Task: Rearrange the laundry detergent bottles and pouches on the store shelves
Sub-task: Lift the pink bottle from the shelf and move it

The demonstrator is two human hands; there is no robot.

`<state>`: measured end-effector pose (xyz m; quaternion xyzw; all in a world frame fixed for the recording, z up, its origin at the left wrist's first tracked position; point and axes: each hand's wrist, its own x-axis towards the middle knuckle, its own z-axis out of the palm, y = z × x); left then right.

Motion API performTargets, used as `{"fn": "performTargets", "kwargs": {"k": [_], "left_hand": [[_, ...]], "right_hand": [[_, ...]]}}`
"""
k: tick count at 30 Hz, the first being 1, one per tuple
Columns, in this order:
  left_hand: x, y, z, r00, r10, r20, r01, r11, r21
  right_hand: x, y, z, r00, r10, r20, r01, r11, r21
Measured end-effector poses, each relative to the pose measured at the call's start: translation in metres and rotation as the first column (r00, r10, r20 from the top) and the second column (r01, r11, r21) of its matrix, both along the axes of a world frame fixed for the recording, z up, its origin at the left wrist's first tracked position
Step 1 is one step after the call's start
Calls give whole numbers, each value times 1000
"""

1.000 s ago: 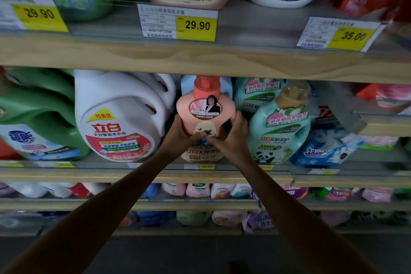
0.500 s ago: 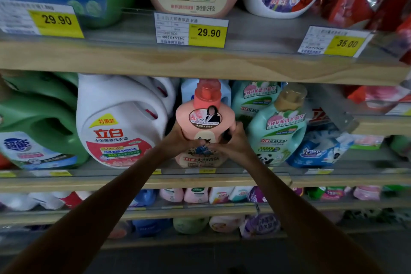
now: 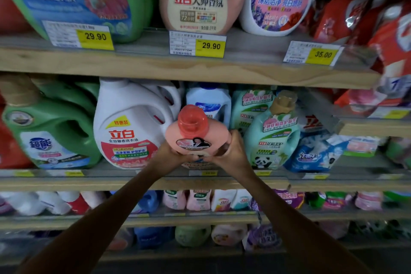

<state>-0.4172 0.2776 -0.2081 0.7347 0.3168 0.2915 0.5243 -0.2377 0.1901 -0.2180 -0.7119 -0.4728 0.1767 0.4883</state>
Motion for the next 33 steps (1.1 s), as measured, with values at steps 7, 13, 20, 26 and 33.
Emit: {"fn": "performTargets", "kwargs": {"k": [7,13,20,26,33], "left_hand": [[-10,-32,46,996,50,73,-49,999,-16],[-17,-89,80,990,95,106,-98,995,23],[-27,-147,129,971,122,205,-144,985,92],[-36,-169,189,937,127,325,-200,958,204],[-43,-151,261,917,62,395,-217,906,363]], "right_hand": [[-5,-32,46,996,88,-9,-87,994,63],[-11,-86,85,993,108,42,-112,987,113],[-23,-134,142,985,149,85,-163,968,192],[-38,-151,198,983,161,92,-183,919,348],[-45,-135,269,972,129,195,-213,835,508]]}}
